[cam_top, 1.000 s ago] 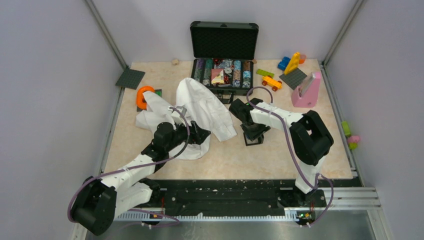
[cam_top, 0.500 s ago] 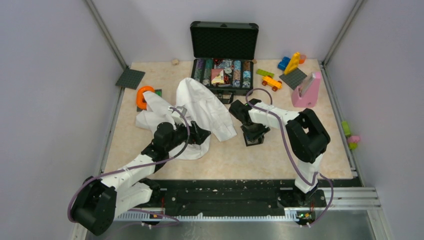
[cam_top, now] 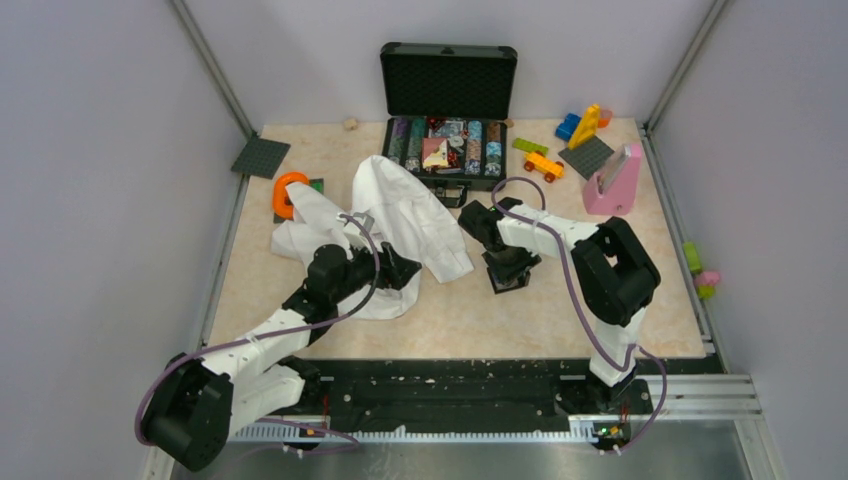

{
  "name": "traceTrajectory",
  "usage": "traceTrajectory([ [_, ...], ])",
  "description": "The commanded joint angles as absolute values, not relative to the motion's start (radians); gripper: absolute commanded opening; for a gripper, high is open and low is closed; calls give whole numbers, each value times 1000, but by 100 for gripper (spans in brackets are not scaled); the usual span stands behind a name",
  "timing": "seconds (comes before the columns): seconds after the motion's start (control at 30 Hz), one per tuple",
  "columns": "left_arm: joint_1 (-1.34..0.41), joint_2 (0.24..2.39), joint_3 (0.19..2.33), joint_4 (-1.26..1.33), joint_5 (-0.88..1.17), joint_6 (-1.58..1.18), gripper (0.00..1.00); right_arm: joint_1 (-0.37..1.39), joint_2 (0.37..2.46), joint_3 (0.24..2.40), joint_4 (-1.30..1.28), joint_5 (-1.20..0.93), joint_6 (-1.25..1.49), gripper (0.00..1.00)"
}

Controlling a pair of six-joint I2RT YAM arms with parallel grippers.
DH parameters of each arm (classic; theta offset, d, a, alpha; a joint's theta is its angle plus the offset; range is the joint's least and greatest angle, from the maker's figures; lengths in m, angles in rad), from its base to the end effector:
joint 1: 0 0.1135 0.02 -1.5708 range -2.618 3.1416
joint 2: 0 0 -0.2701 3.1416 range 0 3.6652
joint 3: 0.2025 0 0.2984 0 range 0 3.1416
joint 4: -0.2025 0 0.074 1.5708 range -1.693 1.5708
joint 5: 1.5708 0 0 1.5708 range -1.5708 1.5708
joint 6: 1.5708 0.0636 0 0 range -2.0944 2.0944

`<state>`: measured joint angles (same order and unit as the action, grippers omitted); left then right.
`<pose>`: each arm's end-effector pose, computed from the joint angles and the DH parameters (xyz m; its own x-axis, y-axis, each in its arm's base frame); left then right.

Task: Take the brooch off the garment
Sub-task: Place the brooch in the brooch box.

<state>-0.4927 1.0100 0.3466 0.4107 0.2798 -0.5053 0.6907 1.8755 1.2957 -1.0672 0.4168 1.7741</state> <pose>0.2335 -0.1453 0.1757 -0.5269 -0.2452 -0.8138 0.4973 0.6875 -0.5291 0.3004 0.2148 0.1295 -0.4386 0.7993 -0.4107 0.8752 0.4838 0.0069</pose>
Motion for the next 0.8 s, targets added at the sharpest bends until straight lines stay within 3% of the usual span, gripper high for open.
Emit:
traceTrajectory([
  [0.0,-494,995,344,461,305,-497,78,681,1863,1321,-1095,433,1768,0],
  [0.27,-494,997,345,463,314,-495,76,680,1867,1348,-1106,437,1739,2],
  [0.6,-494,998,343,471,330,-494,73,680,1835,1358,-1130,467,1734,21],
  [0.7,-493,1002,342,477,340,-494,72,678,1830,1357,-1132,471,1722,37],
  [0.77,-495,1006,342,481,346,-494,71,678,1835,1368,-1145,475,1715,39],
])
